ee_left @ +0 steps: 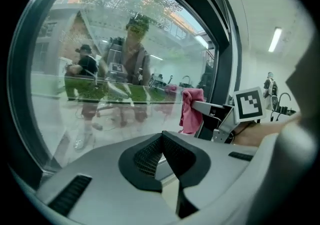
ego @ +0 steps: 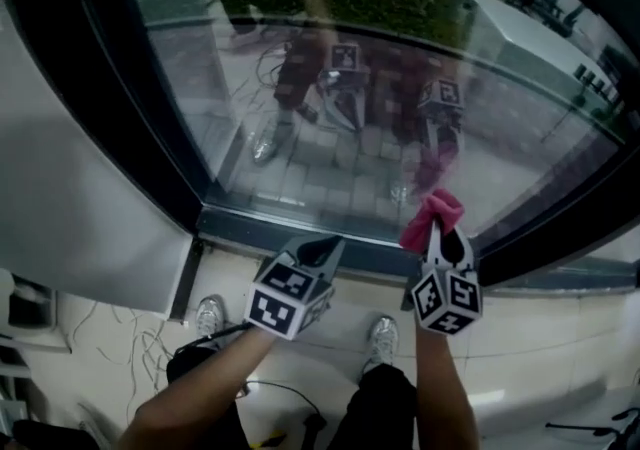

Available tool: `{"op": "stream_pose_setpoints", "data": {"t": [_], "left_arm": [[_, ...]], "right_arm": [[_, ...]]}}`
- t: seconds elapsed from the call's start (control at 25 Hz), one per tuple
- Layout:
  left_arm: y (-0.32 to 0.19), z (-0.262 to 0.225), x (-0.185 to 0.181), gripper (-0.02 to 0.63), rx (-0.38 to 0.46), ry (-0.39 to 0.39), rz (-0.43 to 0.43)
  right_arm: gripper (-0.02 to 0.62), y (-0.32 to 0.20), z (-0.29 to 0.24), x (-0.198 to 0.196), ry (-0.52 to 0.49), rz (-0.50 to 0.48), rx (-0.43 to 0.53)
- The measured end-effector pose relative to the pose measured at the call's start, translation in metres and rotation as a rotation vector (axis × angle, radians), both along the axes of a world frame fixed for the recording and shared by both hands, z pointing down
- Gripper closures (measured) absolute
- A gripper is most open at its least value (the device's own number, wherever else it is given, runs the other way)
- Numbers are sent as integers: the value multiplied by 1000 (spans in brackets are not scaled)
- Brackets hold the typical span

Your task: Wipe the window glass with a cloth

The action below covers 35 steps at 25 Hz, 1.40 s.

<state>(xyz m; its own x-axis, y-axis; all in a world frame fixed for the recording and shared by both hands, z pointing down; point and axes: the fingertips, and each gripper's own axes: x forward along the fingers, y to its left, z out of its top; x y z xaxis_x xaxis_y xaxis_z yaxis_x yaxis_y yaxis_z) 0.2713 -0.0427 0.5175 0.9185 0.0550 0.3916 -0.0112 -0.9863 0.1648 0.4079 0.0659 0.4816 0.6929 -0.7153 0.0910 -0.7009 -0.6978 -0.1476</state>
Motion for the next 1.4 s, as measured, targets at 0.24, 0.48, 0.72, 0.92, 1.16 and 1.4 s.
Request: {"op": "stream_pose_setpoints", "data": {"t": [0.24, 0.48, 0.72, 0.92, 1.16, 1.4], "left_arm": [[-81, -3, -75, 600, 5, 10, -114], [-148, 1, -144, 600, 3, 30, -231], [-207, 22, -186, 600, -24, 17, -337], [-236, 37, -206, 600, -51, 40, -387], [-255, 54, -221, 600, -63, 59, -421], [-264, 67, -229, 600, -78, 44, -431]], "right_arm": [[541, -102, -2, -73, 25, -162, -30], [541, -200, 5, -149, 40, -325, -45], [541, -295, 22, -212, 26, -468, -29], [541, -346, 48, -243, -7, -520, -36], [541, -386, 74, -263, -25, -556, -46], [541, -416, 95, -276, -50, -567, -58]]}}
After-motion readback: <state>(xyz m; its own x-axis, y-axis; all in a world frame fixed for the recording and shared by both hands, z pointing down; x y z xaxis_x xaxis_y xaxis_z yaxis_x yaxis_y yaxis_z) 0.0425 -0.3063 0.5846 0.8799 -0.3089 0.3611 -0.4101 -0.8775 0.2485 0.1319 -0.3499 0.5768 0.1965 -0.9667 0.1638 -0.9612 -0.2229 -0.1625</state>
